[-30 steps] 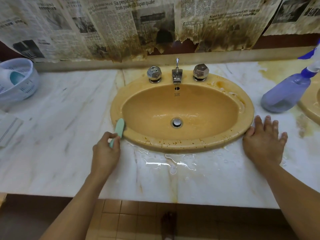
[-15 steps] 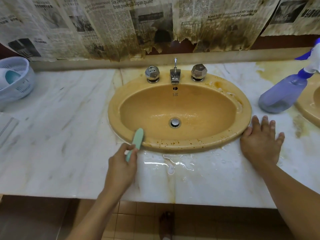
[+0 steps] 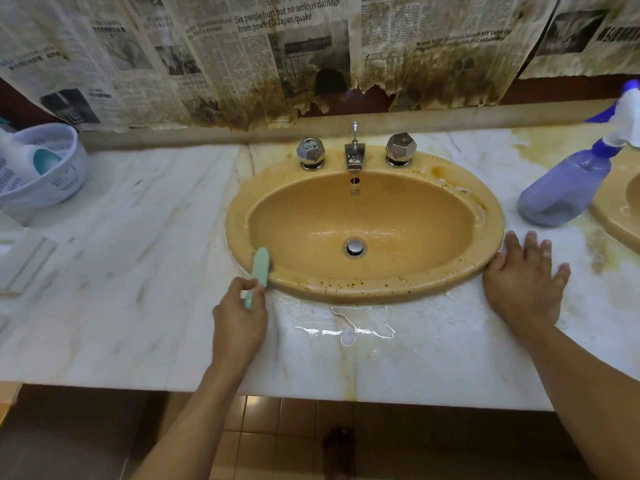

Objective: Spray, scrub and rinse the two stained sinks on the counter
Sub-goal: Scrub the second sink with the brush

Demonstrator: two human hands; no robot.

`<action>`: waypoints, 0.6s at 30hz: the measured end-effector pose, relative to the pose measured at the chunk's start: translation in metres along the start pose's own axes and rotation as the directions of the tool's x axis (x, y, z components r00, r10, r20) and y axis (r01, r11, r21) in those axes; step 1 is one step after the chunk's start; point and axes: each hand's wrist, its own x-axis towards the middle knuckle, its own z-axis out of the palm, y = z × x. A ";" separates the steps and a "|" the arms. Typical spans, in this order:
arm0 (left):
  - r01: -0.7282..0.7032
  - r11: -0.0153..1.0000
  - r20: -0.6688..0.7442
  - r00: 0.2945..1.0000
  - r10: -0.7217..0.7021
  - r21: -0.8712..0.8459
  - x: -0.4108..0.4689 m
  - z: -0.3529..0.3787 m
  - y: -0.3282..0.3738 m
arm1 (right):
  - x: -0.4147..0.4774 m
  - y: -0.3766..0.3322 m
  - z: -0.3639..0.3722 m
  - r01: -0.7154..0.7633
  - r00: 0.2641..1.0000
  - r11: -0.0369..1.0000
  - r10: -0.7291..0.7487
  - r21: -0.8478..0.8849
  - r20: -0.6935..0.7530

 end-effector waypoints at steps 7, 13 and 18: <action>-0.121 0.986 0.116 0.987 0.108 0.115 -0.022 0.017 0.013 | -0.017 0.007 -0.004 0.055 0.998 0.998 -0.055 0.014 0.017; -0.131 0.991 0.184 0.975 0.121 0.040 -0.051 0.033 0.027 | -0.042 0.012 0.000 0.086 0.996 0.996 -0.086 -0.008 0.000; -0.116 0.992 0.145 0.984 0.108 0.047 -0.053 0.047 0.045 | -0.063 0.022 -0.006 0.160 0.987 0.987 -0.159 -0.022 0.031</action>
